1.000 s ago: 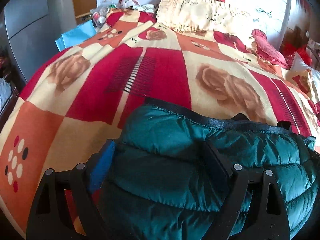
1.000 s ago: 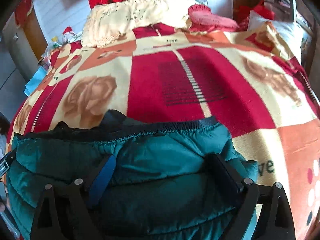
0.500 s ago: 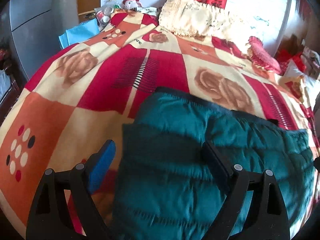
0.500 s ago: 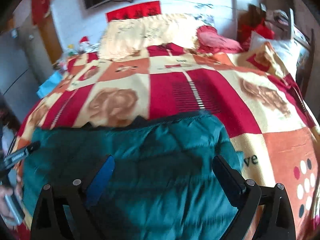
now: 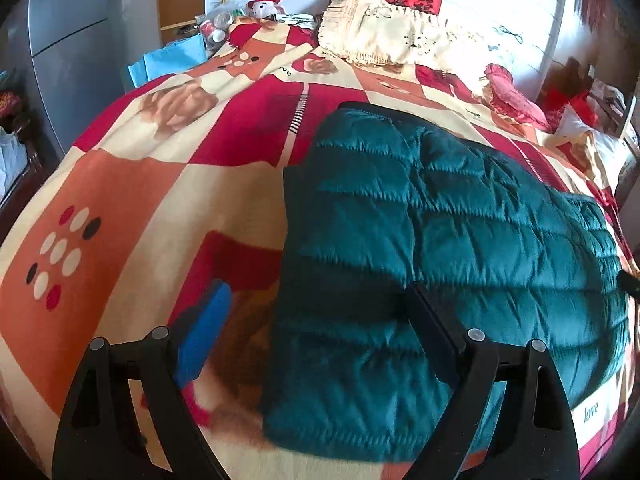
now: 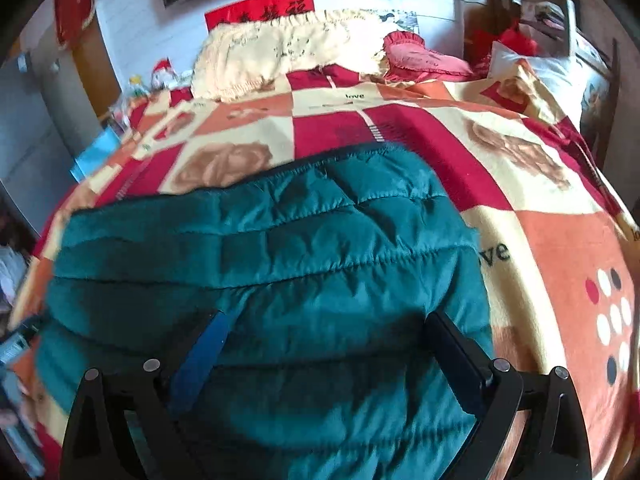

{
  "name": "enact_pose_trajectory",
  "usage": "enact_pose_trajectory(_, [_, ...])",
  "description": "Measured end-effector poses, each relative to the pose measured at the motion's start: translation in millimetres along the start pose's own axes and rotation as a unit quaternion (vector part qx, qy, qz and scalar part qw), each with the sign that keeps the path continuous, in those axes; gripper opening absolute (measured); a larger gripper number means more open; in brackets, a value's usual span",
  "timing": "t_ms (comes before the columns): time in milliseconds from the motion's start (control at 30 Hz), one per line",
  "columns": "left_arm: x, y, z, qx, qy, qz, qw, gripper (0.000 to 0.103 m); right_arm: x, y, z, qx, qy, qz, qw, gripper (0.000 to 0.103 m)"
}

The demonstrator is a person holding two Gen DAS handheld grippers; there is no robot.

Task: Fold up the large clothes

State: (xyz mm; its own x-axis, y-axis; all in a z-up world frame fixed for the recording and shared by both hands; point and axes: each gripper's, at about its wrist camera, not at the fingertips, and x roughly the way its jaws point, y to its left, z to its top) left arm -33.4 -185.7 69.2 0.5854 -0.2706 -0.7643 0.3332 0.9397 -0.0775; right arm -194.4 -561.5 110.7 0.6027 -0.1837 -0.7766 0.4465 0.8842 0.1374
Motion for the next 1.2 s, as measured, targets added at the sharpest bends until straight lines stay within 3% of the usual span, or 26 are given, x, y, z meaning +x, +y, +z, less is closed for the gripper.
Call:
enact_pose_trajectory(133, [-2.9,-1.6,-12.9,0.011,0.002,0.003,0.9999,0.089,-28.4,-2.4,-17.5,-0.001,-0.017,0.010,1.000,0.098])
enact_pose_trajectory(300, [0.1,2.0,-20.6,-0.015,0.013,-0.003,0.9998,0.089,0.9,-4.9,-40.2,-0.004,0.038,-0.018,0.999,0.099])
enact_pose_trajectory(400, [-5.0,4.0,-24.8,-0.023,0.015,-0.008,0.9996,0.089,-2.6,-3.4,-43.5,0.000,0.025,-0.024,0.999,0.099])
enact_pose_trajectory(900, [-34.0,2.3,-45.1,-0.016,0.010,-0.027,0.9995,0.089,-45.2,-2.1,-70.4,0.007,0.026,0.029,0.999,0.099])
enact_pose_trajectory(1200, [-22.7,10.8,-39.0,-0.047,0.027,-0.058,0.9968,0.089,-42.1,-24.8,-66.7,0.031,0.028,0.023,0.999,0.099])
